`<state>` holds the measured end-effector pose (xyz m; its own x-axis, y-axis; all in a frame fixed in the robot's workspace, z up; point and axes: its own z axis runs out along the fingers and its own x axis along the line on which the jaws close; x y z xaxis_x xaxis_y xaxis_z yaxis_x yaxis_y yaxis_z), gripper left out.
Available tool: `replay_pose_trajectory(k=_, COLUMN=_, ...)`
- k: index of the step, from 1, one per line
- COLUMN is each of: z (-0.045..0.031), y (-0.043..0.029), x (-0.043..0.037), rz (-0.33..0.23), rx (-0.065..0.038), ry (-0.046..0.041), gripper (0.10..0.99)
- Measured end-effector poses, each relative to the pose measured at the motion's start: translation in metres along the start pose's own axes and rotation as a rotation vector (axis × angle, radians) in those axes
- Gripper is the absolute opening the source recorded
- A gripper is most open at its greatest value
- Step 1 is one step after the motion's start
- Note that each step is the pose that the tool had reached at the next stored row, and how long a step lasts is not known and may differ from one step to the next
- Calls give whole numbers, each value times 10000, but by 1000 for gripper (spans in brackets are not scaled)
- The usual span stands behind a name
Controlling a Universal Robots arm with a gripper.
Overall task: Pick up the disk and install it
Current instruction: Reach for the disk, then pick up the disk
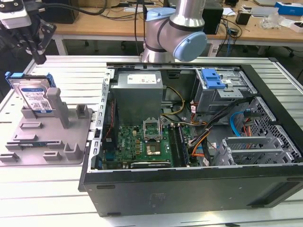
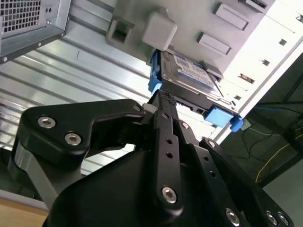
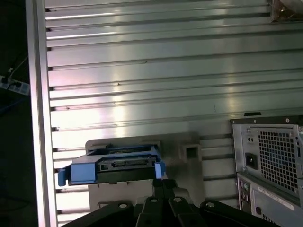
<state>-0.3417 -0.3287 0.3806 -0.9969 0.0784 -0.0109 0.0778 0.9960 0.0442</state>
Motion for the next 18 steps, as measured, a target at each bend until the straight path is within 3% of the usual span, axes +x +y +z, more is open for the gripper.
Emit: replay_pose_trajectory(k=18, z=1, y=18, x=24, rz=-1, rx=0, ry=0, gripper=106)
